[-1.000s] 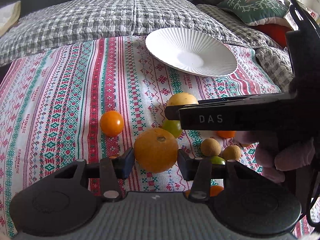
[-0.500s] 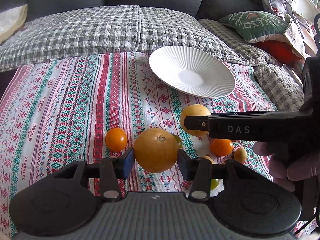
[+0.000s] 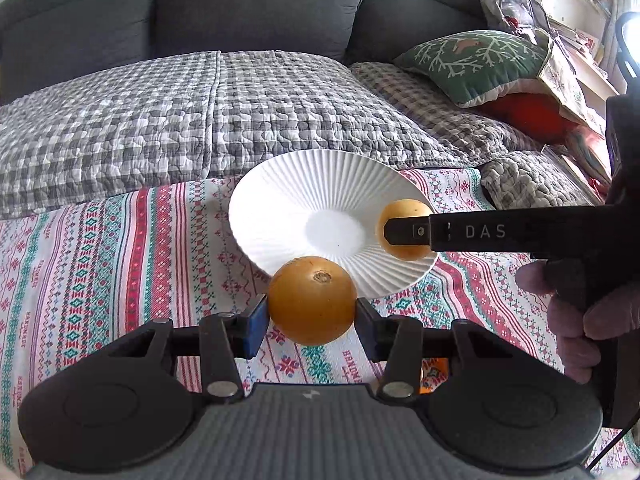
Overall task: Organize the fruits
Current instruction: 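Put the pear in the white plate with right tool while left tool adds grapefruit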
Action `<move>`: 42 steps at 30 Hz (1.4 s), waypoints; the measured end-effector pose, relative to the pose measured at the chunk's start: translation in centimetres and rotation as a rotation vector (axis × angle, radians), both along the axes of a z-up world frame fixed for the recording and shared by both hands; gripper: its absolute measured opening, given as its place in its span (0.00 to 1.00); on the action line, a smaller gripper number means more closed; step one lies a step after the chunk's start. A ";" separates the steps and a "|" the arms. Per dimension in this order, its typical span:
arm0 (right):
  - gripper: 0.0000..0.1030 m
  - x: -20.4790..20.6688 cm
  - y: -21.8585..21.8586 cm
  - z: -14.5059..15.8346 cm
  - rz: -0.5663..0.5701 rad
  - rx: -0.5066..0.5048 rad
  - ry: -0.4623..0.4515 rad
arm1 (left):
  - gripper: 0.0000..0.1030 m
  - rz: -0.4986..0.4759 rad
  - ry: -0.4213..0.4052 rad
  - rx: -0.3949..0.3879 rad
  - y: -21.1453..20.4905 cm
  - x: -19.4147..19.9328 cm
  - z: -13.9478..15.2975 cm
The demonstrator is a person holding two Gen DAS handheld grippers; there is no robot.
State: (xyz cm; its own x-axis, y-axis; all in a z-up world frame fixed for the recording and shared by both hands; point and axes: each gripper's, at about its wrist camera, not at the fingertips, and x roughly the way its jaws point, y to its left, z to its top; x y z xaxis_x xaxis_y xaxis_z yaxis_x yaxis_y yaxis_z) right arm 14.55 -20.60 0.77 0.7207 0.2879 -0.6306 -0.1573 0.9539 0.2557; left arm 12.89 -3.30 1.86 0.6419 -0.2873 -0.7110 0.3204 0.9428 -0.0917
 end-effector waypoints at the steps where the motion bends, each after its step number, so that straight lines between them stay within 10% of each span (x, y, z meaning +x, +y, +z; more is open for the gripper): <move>1: 0.44 0.5 -0.2 -0.1 -0.004 -0.003 0.002 | 0.34 -0.008 -0.002 0.000 -0.5 0.6 -0.2; 29: 0.44 7.7 -0.7 -2.2 -0.039 0.005 0.064 | 0.37 -0.074 -0.038 0.040 -5.3 8.3 -3.6; 42: 0.74 3.7 -1.4 0.7 -0.061 -0.053 0.033 | 0.75 -0.041 -0.049 0.089 -4.5 5.1 -1.1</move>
State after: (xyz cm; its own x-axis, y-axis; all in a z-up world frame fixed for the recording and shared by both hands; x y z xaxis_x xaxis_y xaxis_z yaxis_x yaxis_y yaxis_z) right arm 18.25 -22.02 1.45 0.7141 0.2097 -0.6679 -0.0910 0.9738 0.2085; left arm 17.95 -7.81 0.80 0.6656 -0.2513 -0.7027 0.3609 0.9326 0.0083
